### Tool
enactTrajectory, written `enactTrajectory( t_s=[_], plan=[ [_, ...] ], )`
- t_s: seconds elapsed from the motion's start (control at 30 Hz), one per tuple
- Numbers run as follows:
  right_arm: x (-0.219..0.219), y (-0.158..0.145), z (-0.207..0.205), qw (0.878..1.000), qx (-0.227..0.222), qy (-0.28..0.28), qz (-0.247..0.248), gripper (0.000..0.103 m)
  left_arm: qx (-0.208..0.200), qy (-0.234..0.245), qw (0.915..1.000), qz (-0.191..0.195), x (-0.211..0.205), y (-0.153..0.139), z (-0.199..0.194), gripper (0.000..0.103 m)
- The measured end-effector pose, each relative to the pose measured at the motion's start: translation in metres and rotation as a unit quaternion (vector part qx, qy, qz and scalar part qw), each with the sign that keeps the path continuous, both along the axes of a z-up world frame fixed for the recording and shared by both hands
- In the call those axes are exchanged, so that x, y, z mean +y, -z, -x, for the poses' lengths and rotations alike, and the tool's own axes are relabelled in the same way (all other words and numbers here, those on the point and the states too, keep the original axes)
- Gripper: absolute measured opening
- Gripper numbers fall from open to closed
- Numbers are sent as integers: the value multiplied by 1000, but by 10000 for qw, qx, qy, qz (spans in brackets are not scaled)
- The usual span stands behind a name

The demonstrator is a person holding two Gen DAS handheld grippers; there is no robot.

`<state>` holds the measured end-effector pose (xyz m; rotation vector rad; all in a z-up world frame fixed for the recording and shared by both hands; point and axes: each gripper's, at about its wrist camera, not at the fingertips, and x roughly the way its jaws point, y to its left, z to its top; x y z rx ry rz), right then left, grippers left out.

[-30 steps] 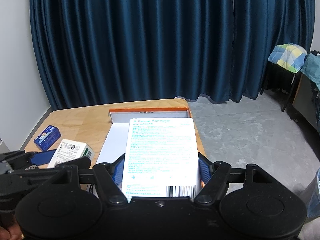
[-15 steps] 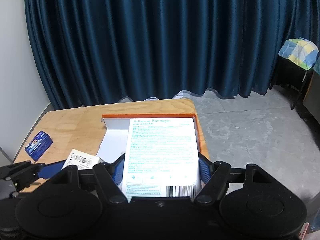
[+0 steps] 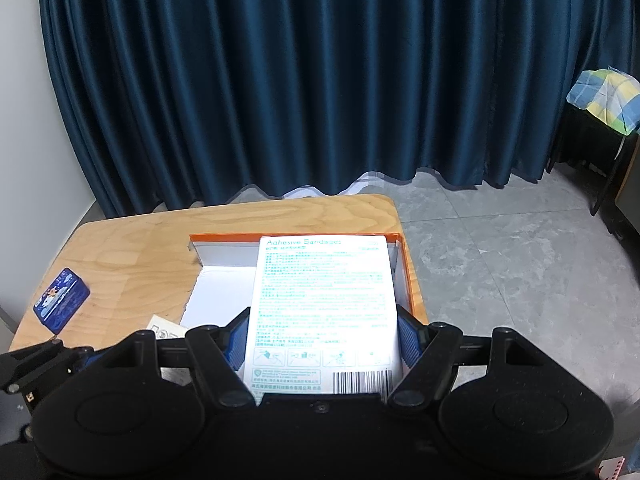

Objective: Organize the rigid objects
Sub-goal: 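Open both tools to drop the leaflet card and bandage box into the tray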

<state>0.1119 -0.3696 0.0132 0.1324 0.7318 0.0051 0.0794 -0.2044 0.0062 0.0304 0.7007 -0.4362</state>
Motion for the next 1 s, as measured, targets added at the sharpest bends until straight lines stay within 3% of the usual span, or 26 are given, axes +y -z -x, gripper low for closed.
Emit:
enactTrajectory(
  t_s=[0.67, 0.73, 0.77, 0.8, 1.0],
  plan=[
    [1, 7, -28, 9999, 95, -44, 12, 84, 146, 80, 9998, 102, -8, 7, -15, 60],
    [1, 9, -31, 9999, 137, -33, 38, 86, 294, 156, 9993, 173, -11, 10, -17, 66],
    [2, 9, -32, 9998, 163, -21, 82, 87, 327, 172, 9991, 188, -12, 10, -16, 76],
    [2, 9, -31, 9998, 172, -6, 116, 87, 295, 185, 9992, 204, -12, 10, -14, 79],
    [5, -5, -8, 9999, -65, 50, 111, 88, 203, 127, 9996, 169, 2, 0, 0, 79]
  ],
)
